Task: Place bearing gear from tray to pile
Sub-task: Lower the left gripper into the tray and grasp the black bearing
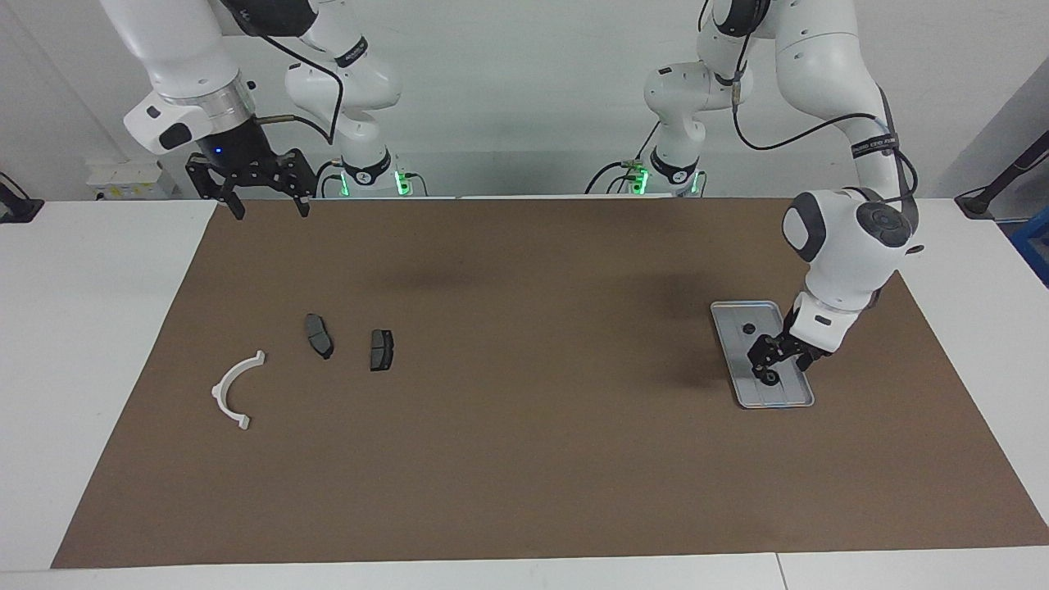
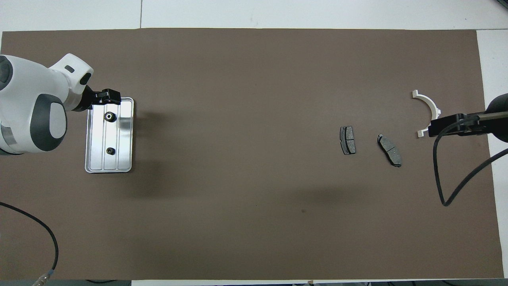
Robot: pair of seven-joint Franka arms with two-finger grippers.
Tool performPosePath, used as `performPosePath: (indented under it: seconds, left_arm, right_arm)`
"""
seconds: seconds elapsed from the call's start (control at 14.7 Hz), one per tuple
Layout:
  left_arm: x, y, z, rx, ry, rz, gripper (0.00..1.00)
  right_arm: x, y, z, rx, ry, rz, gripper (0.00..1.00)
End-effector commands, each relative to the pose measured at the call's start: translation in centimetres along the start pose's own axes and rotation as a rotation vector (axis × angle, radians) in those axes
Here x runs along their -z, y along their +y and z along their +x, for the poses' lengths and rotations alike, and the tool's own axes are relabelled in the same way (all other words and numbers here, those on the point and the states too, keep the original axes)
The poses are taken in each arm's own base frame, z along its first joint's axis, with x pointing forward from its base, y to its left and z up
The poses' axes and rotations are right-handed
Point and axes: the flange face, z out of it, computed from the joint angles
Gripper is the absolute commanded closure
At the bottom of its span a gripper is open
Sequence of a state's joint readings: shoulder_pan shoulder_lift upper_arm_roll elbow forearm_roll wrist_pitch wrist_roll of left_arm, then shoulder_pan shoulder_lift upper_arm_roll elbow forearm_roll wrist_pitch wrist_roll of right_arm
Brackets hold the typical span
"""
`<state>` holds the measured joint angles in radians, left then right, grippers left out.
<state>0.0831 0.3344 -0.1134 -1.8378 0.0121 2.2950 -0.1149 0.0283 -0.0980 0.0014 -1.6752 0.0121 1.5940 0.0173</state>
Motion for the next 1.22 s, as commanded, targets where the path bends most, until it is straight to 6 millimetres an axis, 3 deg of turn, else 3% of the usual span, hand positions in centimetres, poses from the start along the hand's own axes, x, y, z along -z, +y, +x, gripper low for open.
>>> performPosePath:
  seconds: [0.0,0.27,0.61,1.16]
  left_arm:
    - [-0.2,-1.3,0.3,-0.005,0.002,0.016,0.15]
    - [-2.5,-3.3,-0.4,-0.046,-0.037,0.019,0.16]
    - [-4.5,-3.0,-1.6,-0.050,-0.031,0.016,0.19]
    - [-5.6,-2.5,-2.1,-0.058,-0.030,0.014,0.27]
  right_arm:
    - [0.7,-0.1,-0.5,0.034,0.009,0.008,0.00]
    - [0.8,-0.2,-0.5,0.040,0.011,0.008,0.00]
    - [0.6,-1.0,-0.5,0.061,0.009,0.007,0.00]
    - [0.8,-1.5,-0.7,0.064,0.013,0.005,0.00]
